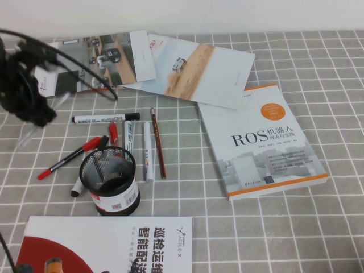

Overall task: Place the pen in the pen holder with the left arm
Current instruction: Place the pen onto the pen holder

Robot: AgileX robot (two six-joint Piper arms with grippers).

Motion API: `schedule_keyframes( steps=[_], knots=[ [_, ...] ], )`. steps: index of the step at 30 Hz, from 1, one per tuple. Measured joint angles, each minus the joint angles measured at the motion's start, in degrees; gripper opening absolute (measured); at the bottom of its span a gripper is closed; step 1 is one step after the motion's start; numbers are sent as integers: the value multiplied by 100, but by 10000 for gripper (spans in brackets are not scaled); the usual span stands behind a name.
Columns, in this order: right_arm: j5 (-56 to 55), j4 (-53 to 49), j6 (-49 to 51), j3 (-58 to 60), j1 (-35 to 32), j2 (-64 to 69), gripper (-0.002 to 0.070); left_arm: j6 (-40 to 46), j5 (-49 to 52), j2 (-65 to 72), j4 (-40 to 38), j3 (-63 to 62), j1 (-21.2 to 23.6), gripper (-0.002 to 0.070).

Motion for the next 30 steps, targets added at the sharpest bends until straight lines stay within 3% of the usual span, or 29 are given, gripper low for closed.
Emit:
schedule_keyframes(
  steps=[14,23,30],
  knots=[
    [0,0,0,0,0,0,-15,-375,-179,-2528,-1458,439,0,48],
    [0,19,0,0,0,0,-15,-498,-1308,-4461,-1868,2628,0,48],
    [0,19,0,0,0,0,-15,-113,-2250,-5859,-2787,4553,-72,48]
  ],
)
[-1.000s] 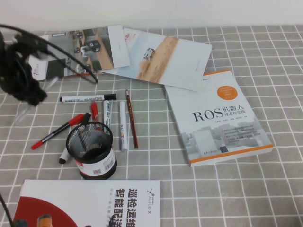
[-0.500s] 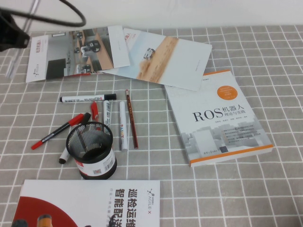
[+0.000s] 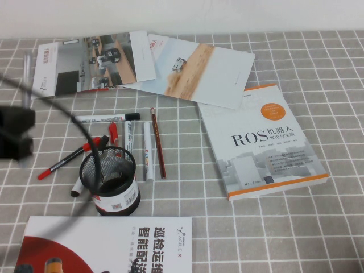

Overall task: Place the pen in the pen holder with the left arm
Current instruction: Place the pen onto the pen holder

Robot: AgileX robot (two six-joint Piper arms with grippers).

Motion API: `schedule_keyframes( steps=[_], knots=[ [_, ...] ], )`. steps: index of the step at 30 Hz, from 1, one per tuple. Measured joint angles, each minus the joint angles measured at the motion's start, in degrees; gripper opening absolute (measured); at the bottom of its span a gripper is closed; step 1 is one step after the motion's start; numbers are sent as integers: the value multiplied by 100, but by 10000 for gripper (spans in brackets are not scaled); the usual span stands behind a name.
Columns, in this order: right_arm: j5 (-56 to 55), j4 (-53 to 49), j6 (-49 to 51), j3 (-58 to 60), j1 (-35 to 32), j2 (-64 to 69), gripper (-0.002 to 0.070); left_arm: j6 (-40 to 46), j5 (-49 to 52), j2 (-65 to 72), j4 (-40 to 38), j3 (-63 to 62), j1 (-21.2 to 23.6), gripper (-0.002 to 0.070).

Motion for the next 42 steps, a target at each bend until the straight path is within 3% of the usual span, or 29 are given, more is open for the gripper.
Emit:
schedule_keyframes(
  steps=[5,10,15,19,24,36,42],
  knots=[
    [0,4,0,0,0,0,-15,267,-1090,-718,-249,1143,-536,48],
    [0,4,0,0,0,0,-15,264,-2383,-1048,-327,2094,-1405,48],
    [0,4,0,0,0,0,-15,-170,-3878,-1071,-167,2725,-2218,48],
    [0,13,0,0,0,0,-15,-825,-5112,-1042,473,3144,-2670,48],
    [0,13,0,0,0,0,-15,-1684,-6043,-637,1105,3321,-2824,48],
    [0,24,0,0,0,0,-15,-2762,-8210,1412,1768,3321,-2833,46],
    [0,24,0,0,0,0,-15,-3004,-8591,2279,2087,3152,-2833,46]
  ],
)
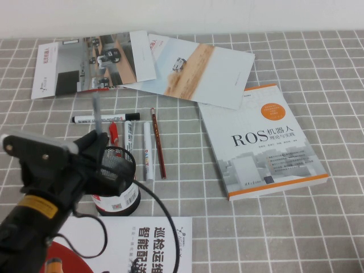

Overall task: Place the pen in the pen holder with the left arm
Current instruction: Place the pen onto the pen holder

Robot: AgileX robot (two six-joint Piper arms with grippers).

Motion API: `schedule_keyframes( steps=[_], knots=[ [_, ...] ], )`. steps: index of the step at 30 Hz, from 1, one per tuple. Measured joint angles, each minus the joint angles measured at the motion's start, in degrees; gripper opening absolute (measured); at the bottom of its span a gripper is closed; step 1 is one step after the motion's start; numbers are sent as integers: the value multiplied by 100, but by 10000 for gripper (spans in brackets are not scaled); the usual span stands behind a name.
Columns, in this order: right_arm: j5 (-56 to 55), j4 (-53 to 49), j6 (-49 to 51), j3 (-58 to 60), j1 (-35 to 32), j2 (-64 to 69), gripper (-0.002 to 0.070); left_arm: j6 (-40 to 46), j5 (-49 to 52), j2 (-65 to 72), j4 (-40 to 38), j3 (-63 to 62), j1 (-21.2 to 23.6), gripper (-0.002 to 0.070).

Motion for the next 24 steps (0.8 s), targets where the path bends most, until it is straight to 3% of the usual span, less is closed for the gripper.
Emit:
schedule_keyframes(
  steps=[12,20,24],
  knots=[
    [0,0,0,0,0,0,-15,-188,-506,924,38,-111,0,62],
    [0,0,0,0,0,0,-15,-201,-506,925,38,-121,0,241],
    [0,0,0,0,0,0,-15,-201,-506,925,38,-121,0,264]
  ],
)
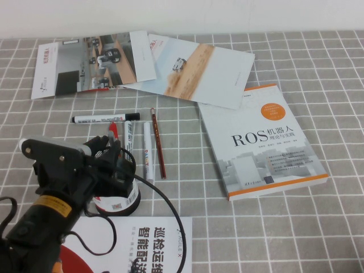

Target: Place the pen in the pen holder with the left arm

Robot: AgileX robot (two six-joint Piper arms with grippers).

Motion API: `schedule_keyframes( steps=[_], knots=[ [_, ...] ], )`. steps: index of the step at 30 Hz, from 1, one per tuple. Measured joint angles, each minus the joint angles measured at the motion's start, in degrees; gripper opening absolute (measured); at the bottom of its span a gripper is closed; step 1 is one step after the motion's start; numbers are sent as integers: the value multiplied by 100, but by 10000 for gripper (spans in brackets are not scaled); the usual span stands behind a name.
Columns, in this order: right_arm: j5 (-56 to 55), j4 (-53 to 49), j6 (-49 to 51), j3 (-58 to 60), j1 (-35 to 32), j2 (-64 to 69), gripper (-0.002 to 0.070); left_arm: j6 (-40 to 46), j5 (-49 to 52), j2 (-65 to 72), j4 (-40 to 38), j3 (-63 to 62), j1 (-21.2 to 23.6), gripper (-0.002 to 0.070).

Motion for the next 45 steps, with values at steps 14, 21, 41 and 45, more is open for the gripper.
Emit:
schedule_keyframes(
  steps=[14,21,41,45],
  knots=[
    [0,0,0,0,0,0,-15,-132,2243,-2317,0,21,0,33],
    [0,0,0,0,0,0,-15,-108,4094,-4230,0,65,0,1],
    [0,0,0,0,0,0,-15,-96,5825,-5819,76,65,0,0],
    [0,0,0,0,0,0,-15,-64,5825,-5819,138,65,0,0]
  ],
)
